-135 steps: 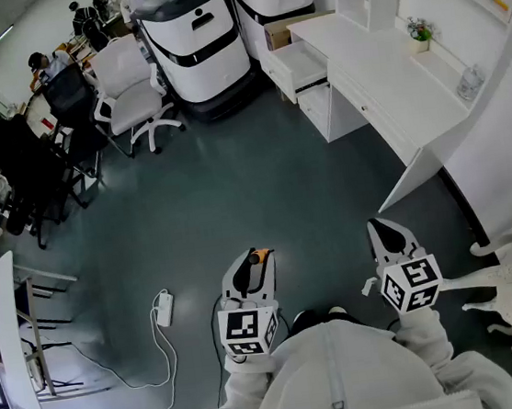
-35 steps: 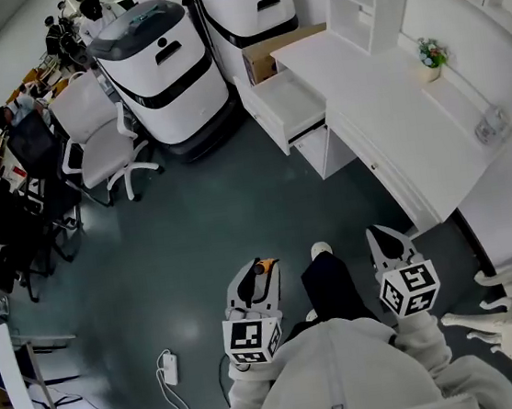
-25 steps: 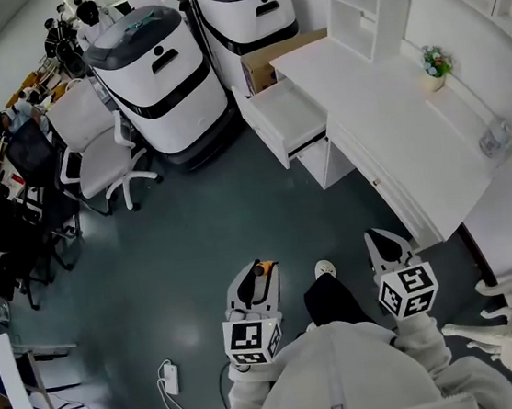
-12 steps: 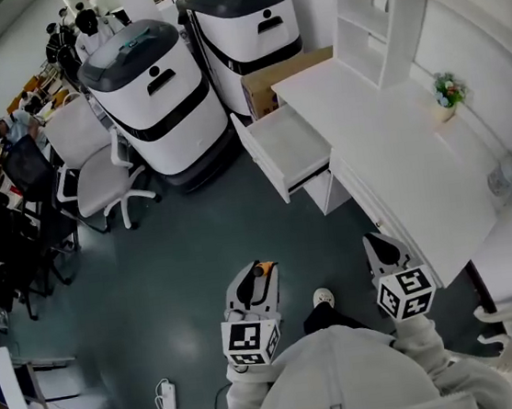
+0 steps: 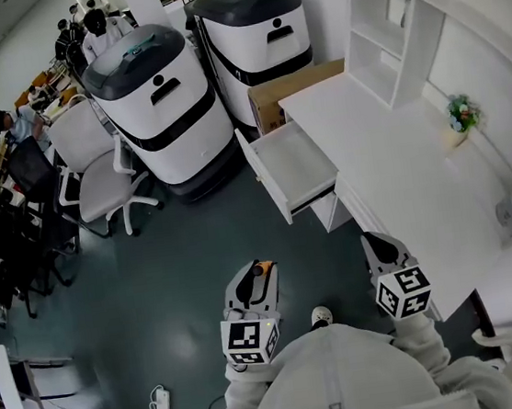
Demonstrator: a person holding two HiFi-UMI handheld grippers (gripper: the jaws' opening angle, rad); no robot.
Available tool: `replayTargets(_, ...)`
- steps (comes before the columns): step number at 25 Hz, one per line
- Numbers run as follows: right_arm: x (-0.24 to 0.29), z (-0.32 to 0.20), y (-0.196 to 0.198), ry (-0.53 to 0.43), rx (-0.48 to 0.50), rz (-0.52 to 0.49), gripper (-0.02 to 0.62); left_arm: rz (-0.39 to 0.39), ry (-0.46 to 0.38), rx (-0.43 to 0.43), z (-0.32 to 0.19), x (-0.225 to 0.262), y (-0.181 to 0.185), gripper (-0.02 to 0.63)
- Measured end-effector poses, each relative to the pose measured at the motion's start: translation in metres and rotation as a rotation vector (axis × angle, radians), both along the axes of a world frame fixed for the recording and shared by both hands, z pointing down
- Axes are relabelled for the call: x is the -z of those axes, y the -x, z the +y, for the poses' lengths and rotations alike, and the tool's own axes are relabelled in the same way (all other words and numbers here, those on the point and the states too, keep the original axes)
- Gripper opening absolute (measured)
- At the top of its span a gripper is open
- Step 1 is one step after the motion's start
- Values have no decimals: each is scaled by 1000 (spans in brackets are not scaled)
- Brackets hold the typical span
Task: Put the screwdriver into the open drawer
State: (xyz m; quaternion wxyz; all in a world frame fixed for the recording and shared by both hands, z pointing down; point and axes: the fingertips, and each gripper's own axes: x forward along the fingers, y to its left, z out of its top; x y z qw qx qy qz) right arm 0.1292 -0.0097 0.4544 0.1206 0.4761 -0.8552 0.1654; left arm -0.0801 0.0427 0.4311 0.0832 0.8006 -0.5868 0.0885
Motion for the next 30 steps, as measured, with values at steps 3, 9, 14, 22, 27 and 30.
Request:
replayTargets(3,0,-13,1,-7,16,-1,34,-2,-4,9,-11,-2,-1,133)
replayTargets(9,-3,-23,-6,-1,20,1,34,2,-6,28,-16,-3,-5,133)
replayTargets(14,-12,-15,-5,22,32,1,34,16,22,31,-5,-12,-10,133)
replayTargets(22,-20,-17,0,61,54,-24,34,22,49,37,-8,-18,-16,133)
replayTargets(27,-21,-25,0,71,41,-36,34,13,40,19,-26,-12,-18,133)
replayTargets(30,-25,-38,-4,78,26,-38,34,9,47,2,-43,-16,-22,133)
